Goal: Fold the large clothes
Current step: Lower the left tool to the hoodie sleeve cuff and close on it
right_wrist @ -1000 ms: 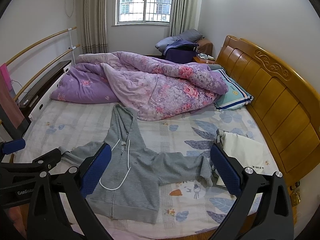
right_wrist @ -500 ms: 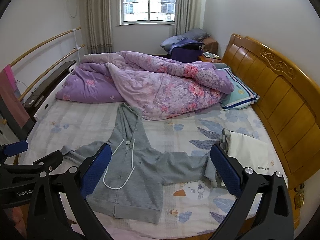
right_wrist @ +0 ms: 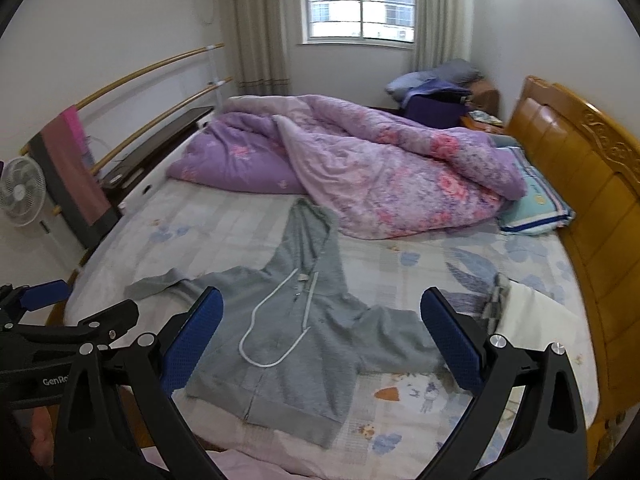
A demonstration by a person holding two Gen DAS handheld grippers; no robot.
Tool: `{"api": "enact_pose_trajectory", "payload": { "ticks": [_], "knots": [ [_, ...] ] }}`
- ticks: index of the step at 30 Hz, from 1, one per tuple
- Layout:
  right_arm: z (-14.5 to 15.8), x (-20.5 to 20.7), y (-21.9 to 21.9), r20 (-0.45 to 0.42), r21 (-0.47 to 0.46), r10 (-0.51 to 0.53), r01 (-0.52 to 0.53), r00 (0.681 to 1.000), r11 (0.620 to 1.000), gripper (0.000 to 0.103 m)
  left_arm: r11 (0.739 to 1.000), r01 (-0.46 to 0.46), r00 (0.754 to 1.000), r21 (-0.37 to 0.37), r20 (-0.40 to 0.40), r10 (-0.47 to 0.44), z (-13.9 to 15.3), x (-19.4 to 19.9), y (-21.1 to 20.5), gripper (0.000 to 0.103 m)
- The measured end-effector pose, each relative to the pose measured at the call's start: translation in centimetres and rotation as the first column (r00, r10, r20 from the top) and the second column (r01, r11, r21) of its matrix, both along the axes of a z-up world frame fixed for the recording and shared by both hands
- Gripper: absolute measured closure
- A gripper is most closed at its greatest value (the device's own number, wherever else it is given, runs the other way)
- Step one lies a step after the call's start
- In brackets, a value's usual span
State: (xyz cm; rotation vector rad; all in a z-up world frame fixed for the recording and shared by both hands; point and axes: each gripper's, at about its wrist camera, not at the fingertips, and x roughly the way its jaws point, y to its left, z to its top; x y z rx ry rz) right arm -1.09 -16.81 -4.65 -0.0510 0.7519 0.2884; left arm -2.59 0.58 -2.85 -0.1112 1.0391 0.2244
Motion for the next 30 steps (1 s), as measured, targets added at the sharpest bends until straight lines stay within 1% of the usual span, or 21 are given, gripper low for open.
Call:
{"api": "enact_pose_trajectory", "payload": {
  "ticks": [6,8,12,16,18,21,23,27,30],
  "knots": [
    [-0.7,0.0,0.2,-0.035,0.046,0.101,-0.100,0.994,0.994,0.007,0.997,-0.083,0.996,0.006,-0.032,0.083,-0.3,-1.9,0.2,0.005],
    [-1.2,0.1,0.5,-0.059,0.068,0.140,-0.136,0.988,0.988,0.007,0.994,-0.109,0.993,0.000,-0.054,0.109,-0.5,-2.4,0.6,0.005],
    [-2.2,0.4,1.7,-0.090,0.093,0.191,-0.183,0.977,0.979,0.007,0.988,-0.154,0.985,-0.029,-0.089,0.151,-1.1,-3.3,1.8,0.005],
    [-2.7,0.6,2.8,-0.107,0.107,0.222,-0.211,0.969,0.972,0.007,0.976,-0.209,0.972,-0.060,-0.125,0.200,-2.0,-3.9,4.3,0.005],
    [-3.2,0.7,3.7,-0.123,0.109,0.228,-0.215,0.966,0.970,0.007,0.974,-0.222,0.968,-0.050,-0.134,0.214,-2.4,-4.1,5.4,0.005],
    [-3.9,1.1,5.1,-0.155,0.109,0.233,-0.218,0.960,0.970,0.007,0.974,-0.226,0.964,-0.005,-0.144,0.223,-3.1,-4.4,7.3,0.005],
    [-4.5,1.4,5.9,-0.171,0.099,0.228,-0.214,0.958,0.972,0.007,0.975,-0.222,0.962,0.017,-0.159,0.222,-3.9,-4.2,9.5,0.005],
    [-6.1,2.4,9.1,-0.213,0.085,0.203,-0.188,0.956,0.978,0.008,0.977,-0.215,0.960,0.008,-0.182,0.213,-5.9,-3.6,14.7,0.005],
    [-7.7,3.8,12.2,-0.257,0.072,0.159,-0.145,0.953,0.987,0.008,0.986,-0.166,0.969,-0.001,-0.185,0.163,-7.9,-2.2,20.1,0.005]
  ]
}}
